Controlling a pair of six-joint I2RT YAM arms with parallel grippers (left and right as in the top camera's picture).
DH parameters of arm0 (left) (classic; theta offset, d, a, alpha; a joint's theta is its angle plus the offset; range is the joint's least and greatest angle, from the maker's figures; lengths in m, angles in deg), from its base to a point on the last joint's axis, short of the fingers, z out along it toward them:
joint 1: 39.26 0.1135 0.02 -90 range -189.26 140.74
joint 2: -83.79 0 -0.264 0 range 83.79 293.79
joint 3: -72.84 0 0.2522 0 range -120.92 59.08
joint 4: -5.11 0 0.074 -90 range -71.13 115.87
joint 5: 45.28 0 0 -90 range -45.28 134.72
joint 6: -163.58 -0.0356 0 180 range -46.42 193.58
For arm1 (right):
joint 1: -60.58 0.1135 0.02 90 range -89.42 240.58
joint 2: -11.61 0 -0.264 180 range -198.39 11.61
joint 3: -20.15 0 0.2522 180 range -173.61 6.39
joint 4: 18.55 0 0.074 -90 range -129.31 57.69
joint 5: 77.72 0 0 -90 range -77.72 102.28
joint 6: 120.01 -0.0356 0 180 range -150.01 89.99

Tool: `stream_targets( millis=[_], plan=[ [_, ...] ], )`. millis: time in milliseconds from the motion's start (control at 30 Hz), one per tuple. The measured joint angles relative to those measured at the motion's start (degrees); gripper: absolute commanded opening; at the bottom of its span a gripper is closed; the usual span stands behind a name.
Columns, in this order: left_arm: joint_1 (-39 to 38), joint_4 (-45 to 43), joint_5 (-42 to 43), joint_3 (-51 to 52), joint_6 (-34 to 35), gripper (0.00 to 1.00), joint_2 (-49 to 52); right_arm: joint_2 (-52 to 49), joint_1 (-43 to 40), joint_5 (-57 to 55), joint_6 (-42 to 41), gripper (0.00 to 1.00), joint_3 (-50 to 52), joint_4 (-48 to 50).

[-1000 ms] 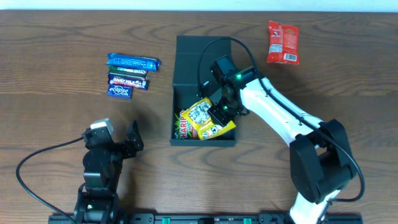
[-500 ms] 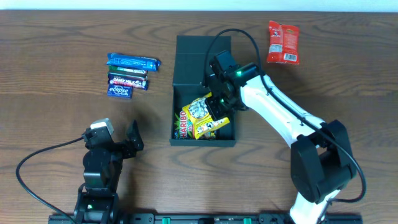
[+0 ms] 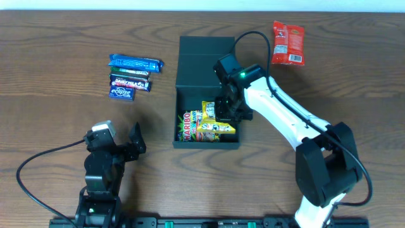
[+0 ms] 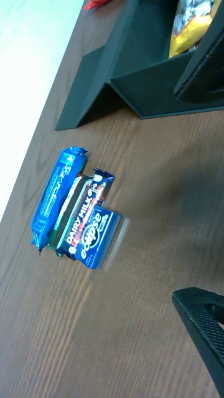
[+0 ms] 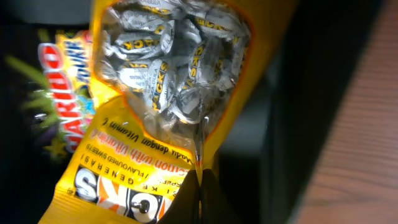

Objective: Pack container
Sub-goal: 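Push the yellow bag down into the box with the right gripper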

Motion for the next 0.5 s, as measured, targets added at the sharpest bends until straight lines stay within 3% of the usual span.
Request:
stream_targets(
  millis=[67,100,133,367,400,433,500],
  plan=[
    [0.0,0.0,0.0,0.0,0.0,0.95,0.0,0.0,0.11,-1.29,-0.2,0.06,0.0,-0.15],
    [0.0,0.0,0.0,0.0,0.0,0.95,0.0,0.0,0.11,-1.79,-0.31,0.23,0.0,-0.15],
    [0.0,0.0,0.0,0.0,0.0,0.95,0.0,0.0,0.11,-2.34,-0.31,0.27,0.0,-0.17],
    [0.0,0.28,0.0,0.0,0.0,0.95,0.0,0.0,0.11,-4.2,0.94,0.47,-4.96,-4.39],
    [0.0,0.33,0.0,0.0,0.0,0.95,0.0,0.04,0.11,-4.31,1.27,0.45,-6.25,-4.79],
    [0.0,0.35,-0.02,0.0,0.0,0.95,0.0,0.07,0.11,-4.48,1.81,0.36,-8.31,-5.57],
    [0.0,0.33,-0.02,0.0,0.0,0.95,0.0,0.83,0.11,-4.57,3.52,0.01,-11.91,-5.49]
  ],
)
